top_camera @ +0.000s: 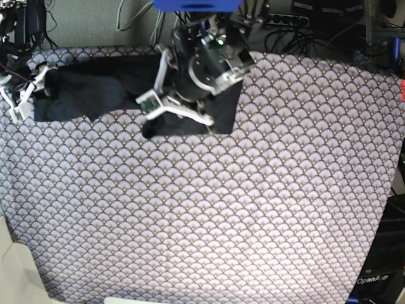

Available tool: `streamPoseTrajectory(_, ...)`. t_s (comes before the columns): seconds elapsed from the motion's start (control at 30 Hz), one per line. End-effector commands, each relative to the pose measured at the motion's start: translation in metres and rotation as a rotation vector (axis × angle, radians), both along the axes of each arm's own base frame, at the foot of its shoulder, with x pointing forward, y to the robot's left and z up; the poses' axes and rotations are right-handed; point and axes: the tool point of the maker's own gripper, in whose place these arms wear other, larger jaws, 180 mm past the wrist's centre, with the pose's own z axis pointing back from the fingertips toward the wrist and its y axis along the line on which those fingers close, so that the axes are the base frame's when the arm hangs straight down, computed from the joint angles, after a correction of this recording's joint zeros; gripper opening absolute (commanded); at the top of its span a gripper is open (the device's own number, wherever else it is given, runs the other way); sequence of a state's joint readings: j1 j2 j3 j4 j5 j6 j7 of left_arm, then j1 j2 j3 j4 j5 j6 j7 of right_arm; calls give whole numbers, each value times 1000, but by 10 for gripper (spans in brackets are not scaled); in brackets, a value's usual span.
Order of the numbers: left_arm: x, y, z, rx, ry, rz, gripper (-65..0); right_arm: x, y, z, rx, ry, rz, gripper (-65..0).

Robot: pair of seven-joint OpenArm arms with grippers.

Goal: Fold the T-shirt properly
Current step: 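Carry the lifted end with the left gripper toward the strip's middle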

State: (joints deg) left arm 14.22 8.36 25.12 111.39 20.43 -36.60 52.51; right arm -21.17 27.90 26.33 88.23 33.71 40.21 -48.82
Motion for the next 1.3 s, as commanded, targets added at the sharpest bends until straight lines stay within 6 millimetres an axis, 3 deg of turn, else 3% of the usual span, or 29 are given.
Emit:
streamPoseTrajectory(0.0,10,-8,17,-53,-44,16,-650,7,-5,10,-9,-31,3,-406)
streamPoseTrajectory(0.53,10,-7,15,-65,-34,49,-650,8,-5,11,-9,-35,2,-406)
streamPoseTrajectory(0.73,-12,-17,8,-25,-42,-63,-649,8,-5,11,-9,-35,2,-406)
streamPoseTrajectory(1.0,-17,-19,8,-20,-48,-86,-342,9,-5,11,-9,-36,2,-406)
streamPoseTrajectory(1.13,-17,-21,10,-30,-52,-88,-268,9,-5,11,-9,-36,2,-406)
streamPoseTrajectory(1.27,-17,-23,12,-41,-54,-88,-253,8,-5,11,-9,-35,2,-406)
